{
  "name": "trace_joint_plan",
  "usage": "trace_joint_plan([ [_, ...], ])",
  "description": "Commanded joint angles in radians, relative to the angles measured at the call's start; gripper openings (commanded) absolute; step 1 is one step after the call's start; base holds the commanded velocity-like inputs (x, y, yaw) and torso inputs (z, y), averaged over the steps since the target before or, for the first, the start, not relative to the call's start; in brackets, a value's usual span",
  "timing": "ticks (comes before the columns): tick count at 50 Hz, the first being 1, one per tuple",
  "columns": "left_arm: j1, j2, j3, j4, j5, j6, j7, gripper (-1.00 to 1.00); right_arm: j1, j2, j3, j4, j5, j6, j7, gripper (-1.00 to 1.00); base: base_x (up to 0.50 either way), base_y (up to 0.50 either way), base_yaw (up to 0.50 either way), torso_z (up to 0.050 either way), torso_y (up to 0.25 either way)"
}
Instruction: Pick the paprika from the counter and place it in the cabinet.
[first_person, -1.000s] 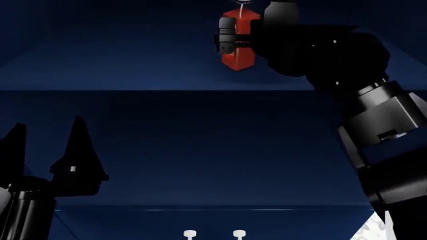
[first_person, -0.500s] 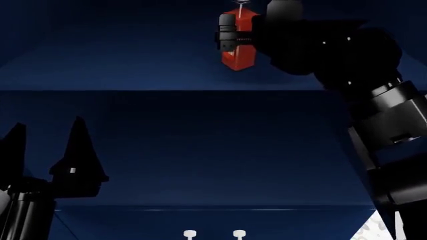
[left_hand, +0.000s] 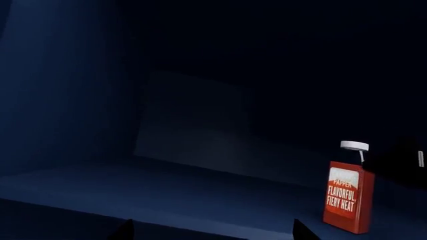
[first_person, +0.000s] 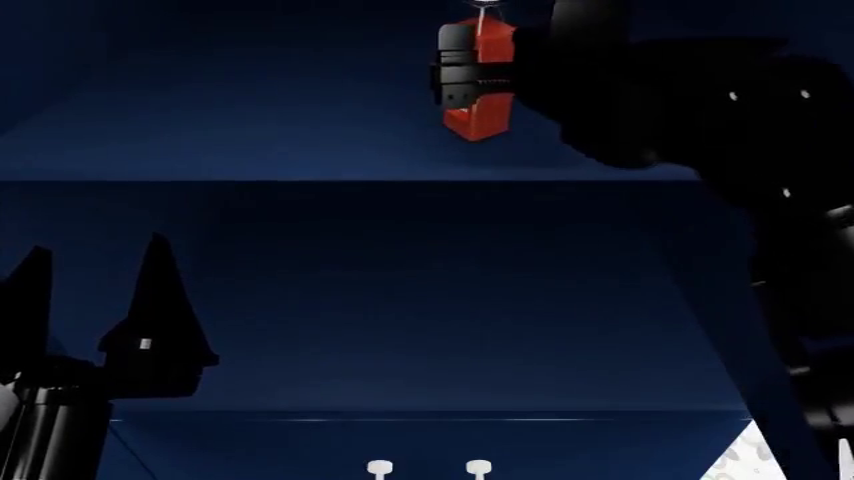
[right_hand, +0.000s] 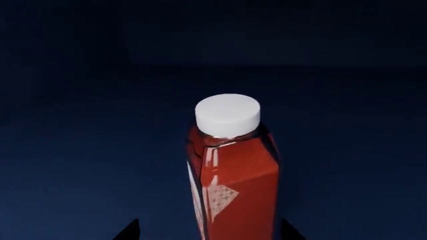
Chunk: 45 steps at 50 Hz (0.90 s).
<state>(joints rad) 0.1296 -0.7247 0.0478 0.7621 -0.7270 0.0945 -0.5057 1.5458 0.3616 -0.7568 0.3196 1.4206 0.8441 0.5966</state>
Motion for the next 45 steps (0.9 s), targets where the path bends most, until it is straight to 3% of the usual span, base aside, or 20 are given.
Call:
trace_joint_plan([
  [1, -0.001, -0.001, 0.000, -0.001, -0.002, 0.001, 0.001, 1.00, -0.024, 0.044, 0.035, -0.124, 0.067, 0.026, 0.079, 1.00, 0.00, 0.00, 0.00, 0.000, 0.000],
  [20, 0.001, 0.000, 0.004, 0.002, 0.004, 0.000, -0.001, 1.00, -0.083, 0.131, 0.111, -0.351, 0.199, 0.031, 0.204, 1.00, 0.00, 0.00, 0.00, 0.000, 0.000],
  [45, 0.008, -0.005, -0.001, 0.009, 0.002, 0.002, -0.005, 1.00, -0.247, 0.229, 0.225, -0.814, 0.421, -0.057, 0.424, 1.00, 0.00, 0.00, 0.00, 0.000, 0.000],
])
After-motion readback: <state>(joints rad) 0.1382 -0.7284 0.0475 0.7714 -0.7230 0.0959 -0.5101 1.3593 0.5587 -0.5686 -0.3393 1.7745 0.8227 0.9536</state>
